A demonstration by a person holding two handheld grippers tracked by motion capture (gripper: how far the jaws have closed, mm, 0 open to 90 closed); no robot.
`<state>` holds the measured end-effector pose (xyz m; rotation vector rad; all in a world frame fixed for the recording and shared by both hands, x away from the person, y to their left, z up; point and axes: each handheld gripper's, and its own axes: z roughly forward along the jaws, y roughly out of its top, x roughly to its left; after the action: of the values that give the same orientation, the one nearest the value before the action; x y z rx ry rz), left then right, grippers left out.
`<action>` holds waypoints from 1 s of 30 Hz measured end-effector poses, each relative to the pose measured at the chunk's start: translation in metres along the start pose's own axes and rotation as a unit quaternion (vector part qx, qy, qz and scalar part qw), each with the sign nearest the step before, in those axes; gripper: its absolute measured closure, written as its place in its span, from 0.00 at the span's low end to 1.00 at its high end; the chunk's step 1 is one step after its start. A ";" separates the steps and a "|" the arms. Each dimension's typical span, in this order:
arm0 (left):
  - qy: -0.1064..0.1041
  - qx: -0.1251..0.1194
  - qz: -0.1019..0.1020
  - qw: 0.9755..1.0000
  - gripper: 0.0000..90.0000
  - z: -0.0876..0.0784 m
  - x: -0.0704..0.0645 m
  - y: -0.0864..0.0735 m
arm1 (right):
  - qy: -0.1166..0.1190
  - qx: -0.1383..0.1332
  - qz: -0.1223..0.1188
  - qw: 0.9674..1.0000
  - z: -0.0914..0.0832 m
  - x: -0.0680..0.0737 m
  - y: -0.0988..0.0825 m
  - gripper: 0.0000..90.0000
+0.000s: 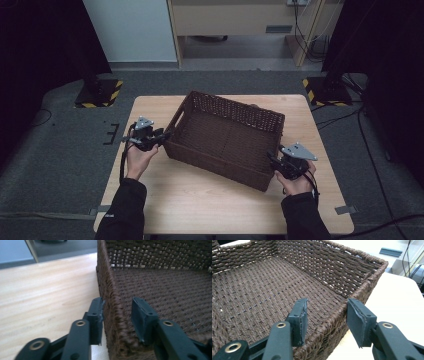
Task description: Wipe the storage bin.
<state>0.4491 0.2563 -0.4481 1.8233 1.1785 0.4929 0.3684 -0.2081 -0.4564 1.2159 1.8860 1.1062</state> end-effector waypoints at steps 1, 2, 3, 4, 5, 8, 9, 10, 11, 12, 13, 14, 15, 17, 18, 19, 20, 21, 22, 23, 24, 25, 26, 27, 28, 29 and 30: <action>-0.002 -0.004 -0.003 1.000 0.74 -0.002 0.000 -0.001 | 0.003 0.000 0.004 1.000 -0.001 -0.001 0.001 0.57; -0.003 -0.007 -0.002 1.000 0.76 -0.005 -0.001 -0.002 | 0.006 -0.002 0.009 1.000 -0.003 -0.002 0.001 0.56; -0.003 -0.010 -0.004 1.000 0.78 -0.008 -0.002 -0.003 | 0.010 -0.010 0.013 1.000 -0.007 -0.002 0.002 0.55; -0.001 -0.011 -0.005 1.000 0.79 -0.011 -0.004 -0.004 | 0.015 -0.016 0.015 1.000 -0.010 -0.003 0.003 0.54; 0.000 -0.012 -0.005 1.000 0.80 -0.014 -0.005 -0.004 | 0.017 -0.021 0.018 0.999 -0.013 -0.003 0.003 0.54; 0.001 -0.012 -0.004 1.000 0.80 -0.023 -0.009 -0.008 | 0.022 -0.016 0.015 1.000 -0.019 0.000 0.000 0.54; 0.000 -0.013 -0.007 1.000 0.80 -0.025 -0.011 -0.010 | 0.026 -0.014 0.013 0.999 -0.020 0.000 -0.001 0.55; -0.001 -0.016 -0.010 1.000 0.80 -0.028 -0.014 -0.013 | 0.027 -0.010 0.012 1.000 -0.020 0.001 -0.002 0.57; -0.001 -0.019 -0.010 1.000 0.79 -0.029 -0.015 -0.015 | 0.027 -0.004 0.010 1.000 -0.019 0.001 -0.004 0.60; -0.002 -0.021 -0.010 1.000 0.79 -0.031 -0.016 -0.017 | 0.028 0.000 0.012 1.000 -0.018 0.001 -0.004 0.62; -0.003 -0.022 -0.008 1.000 0.78 -0.032 -0.017 -0.018 | 0.025 0.004 0.008 1.000 -0.016 0.000 -0.006 0.63; 0.000 -0.023 -0.004 1.000 0.77 -0.034 -0.018 -0.019 | 0.022 0.001 0.011 1.000 -0.015 0.000 -0.006 0.64; 0.003 -0.023 -0.004 1.000 0.72 -0.035 -0.018 -0.020 | 0.022 -0.002 0.013 1.000 -0.014 -0.002 -0.007 0.65; -0.009 -0.024 -0.013 1.000 0.70 -0.036 -0.017 -0.022 | 0.023 -0.004 0.018 1.000 -0.012 -0.005 -0.006 0.66; -0.015 -0.024 -0.017 0.999 0.70 -0.037 -0.017 -0.023 | 0.023 -0.005 0.016 1.000 -0.011 -0.006 -0.006 0.66; -0.020 -0.025 -0.020 0.999 0.72 -0.038 -0.018 -0.024 | 0.023 -0.004 0.016 1.000 -0.009 -0.007 -0.006 0.67; -0.022 -0.026 -0.019 0.999 0.73 -0.039 -0.020 -0.026 | 0.019 -0.006 0.014 1.000 -0.008 -0.008 -0.005 0.67; -0.023 -0.026 -0.016 0.999 0.75 -0.041 -0.022 -0.027 | 0.018 -0.006 0.012 1.000 -0.007 -0.009 -0.005 0.68; -0.021 -0.027 -0.013 0.999 0.76 -0.042 -0.025 -0.028 | 0.017 -0.007 0.015 1.000 -0.005 -0.010 -0.005 0.66; -0.021 -0.027 -0.011 0.999 0.75 -0.044 -0.028 -0.030 | 0.017 -0.006 0.016 1.000 -0.005 -0.011 -0.005 0.63; -0.022 -0.027 -0.010 0.999 0.75 -0.046 -0.029 -0.031 | 0.015 -0.007 0.016 1.000 -0.006 -0.012 -0.005 0.61; -0.023 -0.026 -0.013 0.999 0.75 -0.047 -0.031 -0.032 | 0.016 -0.011 0.015 1.000 -0.008 -0.012 -0.005 0.61; -0.024 -0.026 -0.016 0.999 0.75 -0.048 -0.033 -0.033 | 0.017 -0.014 0.014 1.000 -0.010 -0.013 -0.005 0.61; -0.024 -0.026 -0.016 0.999 0.75 -0.050 -0.034 -0.034 | 0.018 -0.016 0.016 1.000 -0.013 -0.013 -0.005 0.63; -0.025 -0.026 -0.017 0.999 0.75 -0.051 -0.036 -0.035 | 0.021 -0.015 0.018 0.999 -0.014 -0.013 -0.005 0.65; -0.026 -0.027 -0.018 0.999 0.75 -0.053 -0.037 -0.037 | 0.024 -0.014 0.015 1.000 -0.015 -0.014 -0.006 0.67; -0.027 -0.029 -0.019 0.999 0.75 -0.054 -0.038 -0.038 | 0.027 -0.011 0.015 0.999 -0.016 -0.014 -0.007 0.69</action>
<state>0.3728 0.2542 -0.4465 1.7510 1.1484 0.4481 0.3576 -0.2272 -0.4547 1.2175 1.8963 1.1832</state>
